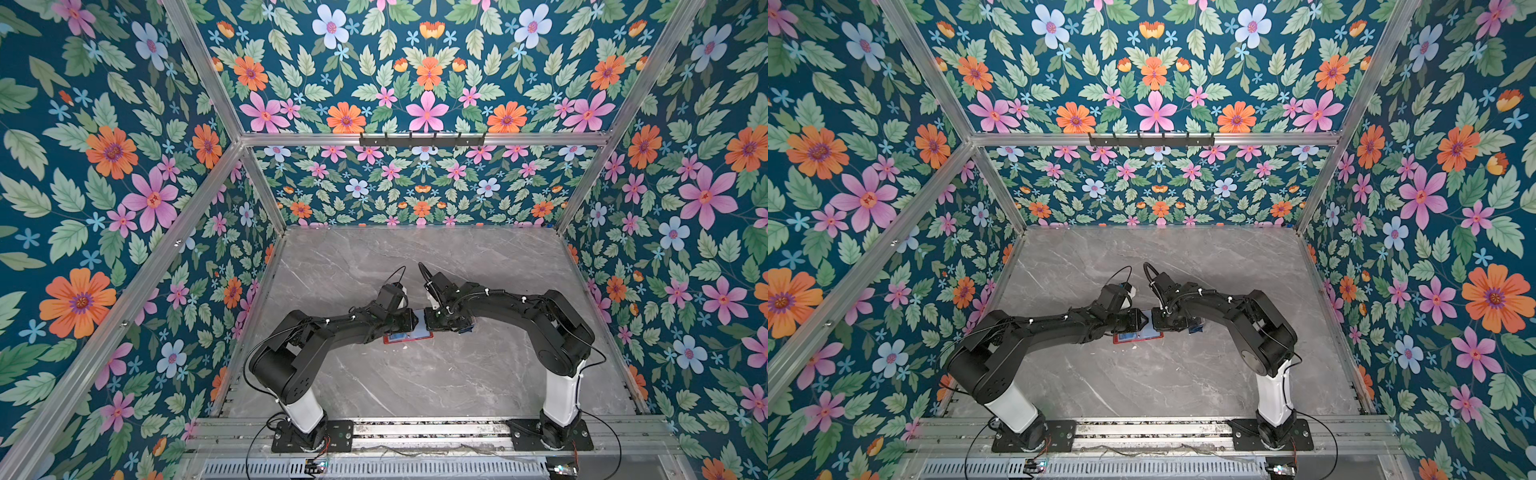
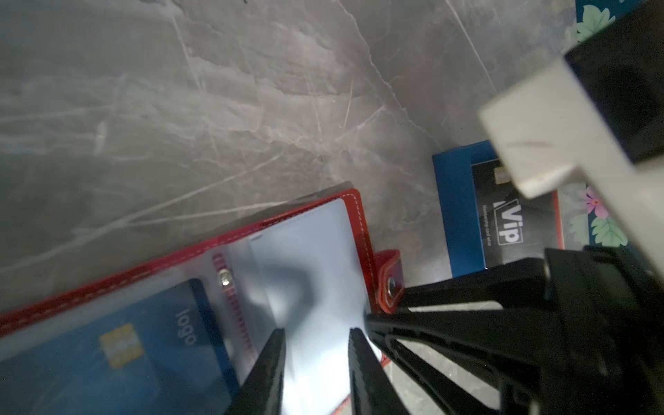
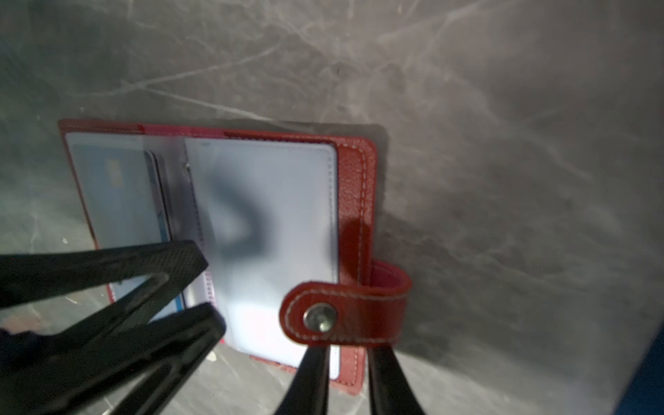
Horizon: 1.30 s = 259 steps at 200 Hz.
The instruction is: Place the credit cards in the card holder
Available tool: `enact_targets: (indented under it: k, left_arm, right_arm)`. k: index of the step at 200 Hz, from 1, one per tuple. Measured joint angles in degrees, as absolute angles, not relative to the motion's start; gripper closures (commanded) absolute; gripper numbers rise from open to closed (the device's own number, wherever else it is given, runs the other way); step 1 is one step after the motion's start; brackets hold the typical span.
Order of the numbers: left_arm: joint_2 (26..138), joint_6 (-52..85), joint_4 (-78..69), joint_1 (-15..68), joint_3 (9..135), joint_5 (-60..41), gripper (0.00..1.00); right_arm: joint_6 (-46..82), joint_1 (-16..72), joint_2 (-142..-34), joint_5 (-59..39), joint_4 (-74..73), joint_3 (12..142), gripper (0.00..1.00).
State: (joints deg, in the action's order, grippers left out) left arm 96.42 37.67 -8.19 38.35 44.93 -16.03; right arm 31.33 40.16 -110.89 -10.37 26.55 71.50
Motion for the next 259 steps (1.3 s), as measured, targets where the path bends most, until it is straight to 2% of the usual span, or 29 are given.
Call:
enact_targets:
  k: [71,97,166,259]
  left_arm:
    - [97.82,38.24,-6.85,39.03,46.15,-13.96,0.67]
    - [99.09,38.24,-6.96,39.2,46.85,-14.24,0.7]
    - [99.94,38.85,-7.35,40.01,47.27,-13.58,1.0]
    - [96.07,39.03,-6.42,40.03,45.74,-13.32,1.0]
  right_arm:
    - [31.33,40.23,-111.0,-10.35,26.52,71.64,0.79]
    - [31.33,40.29,-111.02,-10.33,26.57,71.72,0.79]
    - [31.33,40.77,-110.91,-9.72,27.55,72.16,0.8]
    - [31.59,40.91,-108.2,-7.84,28.93,71.18,0.81]
